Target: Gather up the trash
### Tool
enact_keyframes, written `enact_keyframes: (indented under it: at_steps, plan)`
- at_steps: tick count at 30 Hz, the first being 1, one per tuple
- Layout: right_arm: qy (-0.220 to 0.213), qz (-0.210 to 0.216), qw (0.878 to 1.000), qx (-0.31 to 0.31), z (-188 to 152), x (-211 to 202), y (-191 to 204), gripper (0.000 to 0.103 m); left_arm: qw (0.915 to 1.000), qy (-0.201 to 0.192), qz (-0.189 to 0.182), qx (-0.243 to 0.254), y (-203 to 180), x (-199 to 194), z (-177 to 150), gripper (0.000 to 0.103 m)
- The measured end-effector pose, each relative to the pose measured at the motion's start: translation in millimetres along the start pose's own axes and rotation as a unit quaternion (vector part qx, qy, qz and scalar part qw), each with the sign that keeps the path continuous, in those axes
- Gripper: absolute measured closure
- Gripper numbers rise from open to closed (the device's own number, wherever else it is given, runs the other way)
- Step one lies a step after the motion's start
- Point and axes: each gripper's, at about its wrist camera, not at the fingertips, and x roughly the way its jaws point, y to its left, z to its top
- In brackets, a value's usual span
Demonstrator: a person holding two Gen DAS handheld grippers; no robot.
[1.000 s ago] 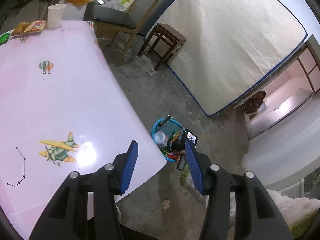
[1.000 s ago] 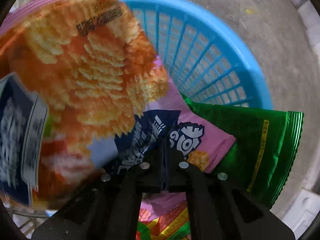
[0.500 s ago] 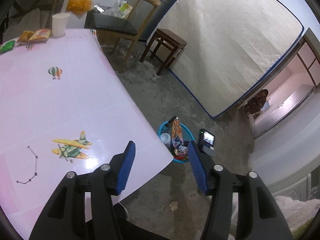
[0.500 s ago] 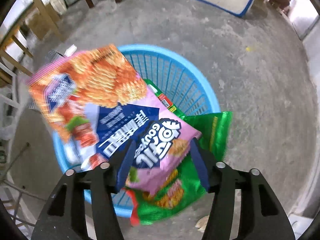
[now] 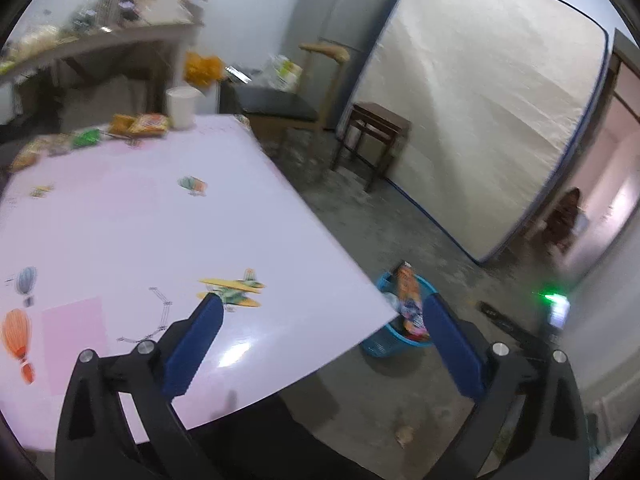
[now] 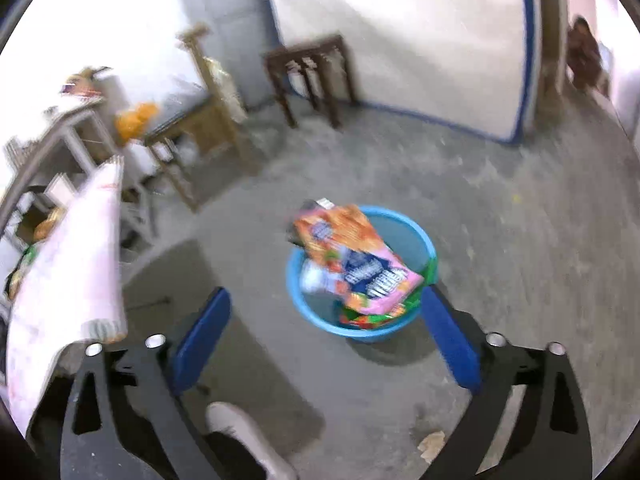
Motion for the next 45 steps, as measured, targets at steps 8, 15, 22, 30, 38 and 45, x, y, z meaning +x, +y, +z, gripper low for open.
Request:
enact_keyframes:
  at_steps: [8,15,22,30,38,45]
  plan:
    - [-0.116,0.024,0.988,-0.099,4.1,-101.8,64.5,0.008,0.9947,-0.026,0.092,-0.039,-2.1,-23.4,-15.2,0.005]
    - [-0.082,0.018,0.981,-0.177,-0.9,-100.9,114.6,0.008,0.9851,-0.004,0.171,-0.019,-12.2,-14.9,-29.6,0.005]
    - [-0.02,0.013,0.973,-0.23,-29.2,-76.2,153.7,0.008,0.9707,0.07,0.227,-0.036,1.4,6.4,-52.3,0.005]
    - [0.022,0.0,0.973,-0.231,-45.0,-72.3,155.2,0.008,0.9638,0.058,0.257,-0.045,6.6,-4.2,-53.4,0.005]
    - [0.024,-0.014,0.973,-0.23,-50.6,-83.0,149.8,0.008,0.965,0.069,0.252,-0.027,-3.2,-1.8,-53.1,0.005]
    - [0.019,-0.015,0.972,-0.234,-51.5,-87.8,152.3,0.008,0.9649,0.059,0.254,-0.031,-5.5,-7.4,-50.6,0.005]
